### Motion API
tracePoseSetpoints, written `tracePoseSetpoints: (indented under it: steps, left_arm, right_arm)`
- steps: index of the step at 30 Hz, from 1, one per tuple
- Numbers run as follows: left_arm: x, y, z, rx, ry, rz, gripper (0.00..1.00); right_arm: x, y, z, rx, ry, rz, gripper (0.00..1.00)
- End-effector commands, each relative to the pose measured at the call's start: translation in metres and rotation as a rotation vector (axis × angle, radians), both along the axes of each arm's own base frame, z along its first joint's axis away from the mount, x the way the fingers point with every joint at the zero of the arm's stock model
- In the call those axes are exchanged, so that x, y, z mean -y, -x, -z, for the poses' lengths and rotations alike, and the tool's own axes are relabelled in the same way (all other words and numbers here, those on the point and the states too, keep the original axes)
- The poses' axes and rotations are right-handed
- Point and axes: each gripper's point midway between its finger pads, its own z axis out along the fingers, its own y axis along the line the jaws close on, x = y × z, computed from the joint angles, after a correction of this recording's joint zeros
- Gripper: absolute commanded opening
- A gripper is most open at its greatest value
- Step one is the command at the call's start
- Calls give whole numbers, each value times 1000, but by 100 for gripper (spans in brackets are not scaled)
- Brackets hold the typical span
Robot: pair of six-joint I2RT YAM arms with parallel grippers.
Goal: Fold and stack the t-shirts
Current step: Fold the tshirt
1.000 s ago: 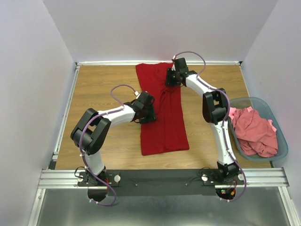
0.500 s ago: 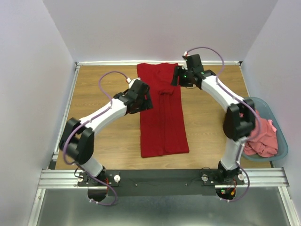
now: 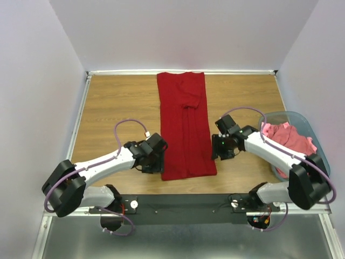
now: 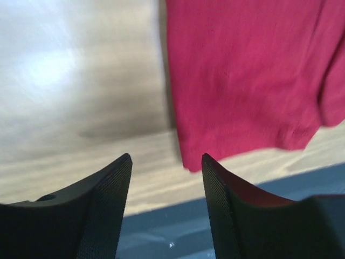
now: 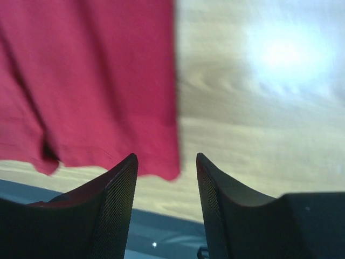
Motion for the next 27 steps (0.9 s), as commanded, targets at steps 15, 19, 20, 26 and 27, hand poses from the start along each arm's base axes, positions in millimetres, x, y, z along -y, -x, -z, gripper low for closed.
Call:
tracePoseSetpoints:
  steps: [15, 19, 20, 26, 27]
  left_arm:
    - [35, 28, 20, -92, -3, 12, 50]
    - [35, 30, 27, -105, -19, 9, 47]
    - [36, 30, 26, -104, -17, 9, 47]
    - [33, 27, 29, -88, -32, -5, 46]
    - [33, 27, 29, -90, -31, -6, 46]
  right_arm:
    - [8, 60, 37, -118, 53, 70, 52]
    - [14, 64, 46, -128, 91, 71, 51]
    - [15, 64, 47, -130, 93, 71, 51]
    - [20, 59, 50, -104, 128, 87, 50]
    - [20, 58, 49, -103, 125, 91, 50]
